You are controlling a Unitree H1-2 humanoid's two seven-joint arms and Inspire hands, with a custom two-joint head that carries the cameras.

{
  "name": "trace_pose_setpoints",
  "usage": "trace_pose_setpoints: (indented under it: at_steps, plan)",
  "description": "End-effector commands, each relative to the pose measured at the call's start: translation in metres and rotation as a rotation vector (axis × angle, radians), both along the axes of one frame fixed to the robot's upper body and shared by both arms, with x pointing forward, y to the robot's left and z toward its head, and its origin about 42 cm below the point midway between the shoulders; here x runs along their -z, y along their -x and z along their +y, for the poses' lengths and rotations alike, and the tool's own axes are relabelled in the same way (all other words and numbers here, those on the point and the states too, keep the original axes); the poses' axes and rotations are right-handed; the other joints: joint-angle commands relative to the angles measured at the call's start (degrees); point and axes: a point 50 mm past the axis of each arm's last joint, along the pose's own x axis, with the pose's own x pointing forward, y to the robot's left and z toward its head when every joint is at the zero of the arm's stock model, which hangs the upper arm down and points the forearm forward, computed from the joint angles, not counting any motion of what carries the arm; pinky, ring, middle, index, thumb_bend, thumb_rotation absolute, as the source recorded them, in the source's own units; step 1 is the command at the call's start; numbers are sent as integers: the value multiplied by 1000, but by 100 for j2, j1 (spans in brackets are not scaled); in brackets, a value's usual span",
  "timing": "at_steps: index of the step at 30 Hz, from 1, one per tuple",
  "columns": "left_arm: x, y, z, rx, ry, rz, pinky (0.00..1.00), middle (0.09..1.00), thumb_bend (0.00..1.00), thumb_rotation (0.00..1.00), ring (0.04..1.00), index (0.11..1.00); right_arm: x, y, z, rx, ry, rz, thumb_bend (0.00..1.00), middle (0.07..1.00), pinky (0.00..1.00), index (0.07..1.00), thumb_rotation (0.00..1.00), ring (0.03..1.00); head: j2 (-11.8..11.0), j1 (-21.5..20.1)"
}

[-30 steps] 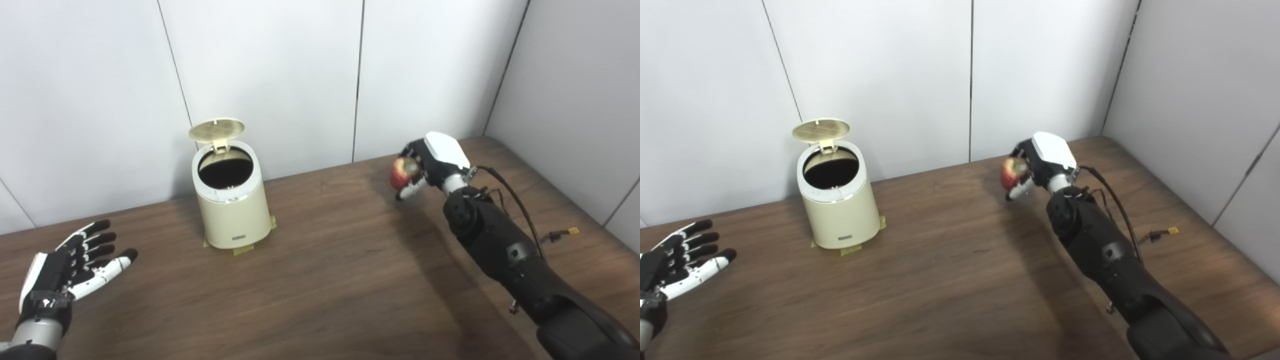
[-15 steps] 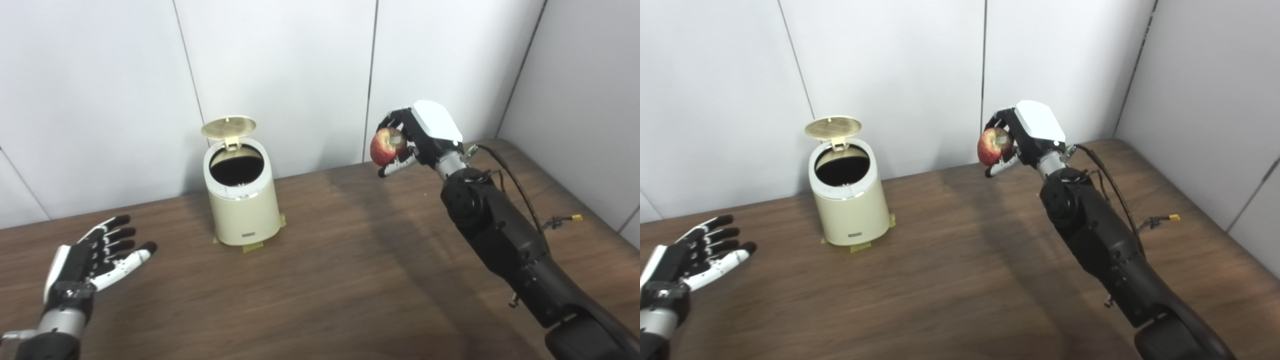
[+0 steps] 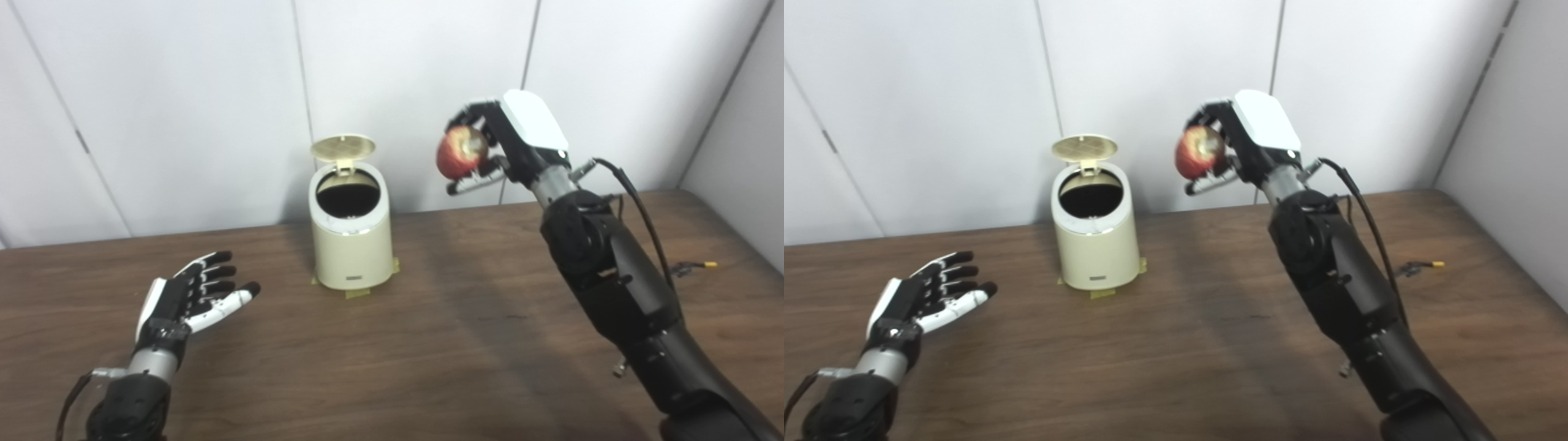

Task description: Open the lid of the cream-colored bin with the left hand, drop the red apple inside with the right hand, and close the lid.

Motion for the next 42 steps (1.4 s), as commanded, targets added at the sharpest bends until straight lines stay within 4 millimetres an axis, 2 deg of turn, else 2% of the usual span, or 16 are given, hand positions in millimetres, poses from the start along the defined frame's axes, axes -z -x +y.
trace_pose_setpoints:
  at_steps: [1, 11, 19, 21, 23, 28, 42]
  plan:
    - [-17, -5, -2, -1, -17, -85, 672, 783, 777, 243, 744, 829, -35, -1, 10, -32, 14, -96, 501, 500, 387, 515, 0, 396, -16, 60]
    - [-14, -1, -10, 5, 1, -95, 653, 791, 759, 236, 743, 842, -49, -13, 55, -130, 38, -139, 501, 493, 394, 513, 0, 396, -22, 203]
    - [-13, 2, -13, 4, 16, -90, 665, 804, 763, 240, 750, 844, -50, -21, 87, -188, 24, -100, 502, 498, 380, 503, 0, 406, -5, 255]
    - [-13, 2, -14, -1, 15, -87, 668, 800, 768, 245, 748, 842, -47, -23, 93, -193, 26, -91, 503, 495, 413, 505, 0, 406, -5, 255]
    - [-13, 3, -15, -2, 16, -87, 668, 798, 770, 245, 747, 841, -43, -24, 96, -208, 31, -87, 503, 494, 419, 506, 0, 405, 5, 267]
    - [-13, 3, -16, -9, 14, -88, 667, 796, 769, 242, 749, 835, -34, -22, 103, -227, 47, -90, 497, 499, 334, 520, 0, 392, 22, 282]
    - [-10, 4, -16, -19, 4, -82, 641, 782, 767, 243, 733, 834, -28, -18, 97, -228, 28, -46, 499, 494, 330, 513, 0, 400, 57, 310]
